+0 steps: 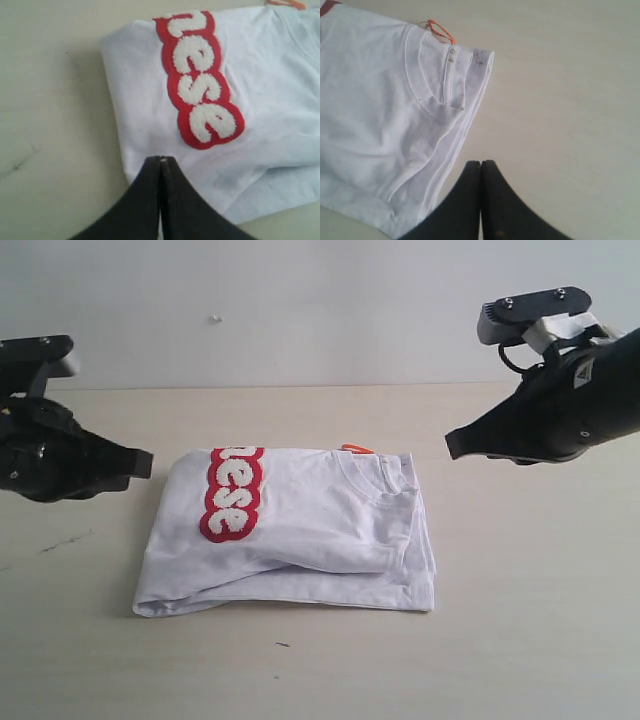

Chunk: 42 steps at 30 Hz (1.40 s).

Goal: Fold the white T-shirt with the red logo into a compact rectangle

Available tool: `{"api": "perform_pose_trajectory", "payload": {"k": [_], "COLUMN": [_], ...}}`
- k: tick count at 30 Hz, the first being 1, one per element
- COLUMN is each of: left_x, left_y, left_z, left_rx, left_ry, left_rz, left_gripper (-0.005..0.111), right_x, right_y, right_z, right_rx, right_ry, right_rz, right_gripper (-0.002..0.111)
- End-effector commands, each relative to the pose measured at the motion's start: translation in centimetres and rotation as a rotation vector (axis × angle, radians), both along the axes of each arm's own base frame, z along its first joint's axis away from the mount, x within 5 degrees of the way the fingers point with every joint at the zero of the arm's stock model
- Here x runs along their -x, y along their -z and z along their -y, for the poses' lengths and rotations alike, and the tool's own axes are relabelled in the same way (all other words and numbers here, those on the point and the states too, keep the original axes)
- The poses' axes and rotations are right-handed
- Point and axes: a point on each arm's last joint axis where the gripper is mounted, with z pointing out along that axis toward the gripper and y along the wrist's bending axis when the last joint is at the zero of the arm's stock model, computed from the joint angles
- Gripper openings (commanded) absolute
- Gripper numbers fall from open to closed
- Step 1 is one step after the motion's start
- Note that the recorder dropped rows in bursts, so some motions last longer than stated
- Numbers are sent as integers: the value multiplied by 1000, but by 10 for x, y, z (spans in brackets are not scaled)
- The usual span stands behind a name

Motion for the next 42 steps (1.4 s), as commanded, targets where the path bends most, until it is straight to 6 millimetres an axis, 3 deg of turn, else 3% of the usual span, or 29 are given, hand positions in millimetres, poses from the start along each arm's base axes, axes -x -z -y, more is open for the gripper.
{"api": "perform_pose_trajectory", "payload": {"k": [1, 7, 15, 24, 42], "left_x": [17, 41, 70, 99, 108], "left_y": [5, 11, 11, 8, 0], "left_z": [-13, -21, -14, -20, -24], "left_rx": [31, 41, 63, 110, 153], "left_ry": [-113, -171, -131, -131, -148], "left_rz": [107, 177, 264, 346, 379], "left_gripper": [0, 0, 0, 0, 0], "right_x": [14, 37, 65, 87, 94], "right_y": [-2, -4, -9, -24, -34], "right_z": [2, 7, 12, 16, 17], "right_rx": [-28, -52, -101, -134, -204], "right_ry": [27, 42, 75, 85, 138], "right_rz": [46, 103, 171, 256, 291], "right_gripper": [0, 0, 0, 0, 0]}}
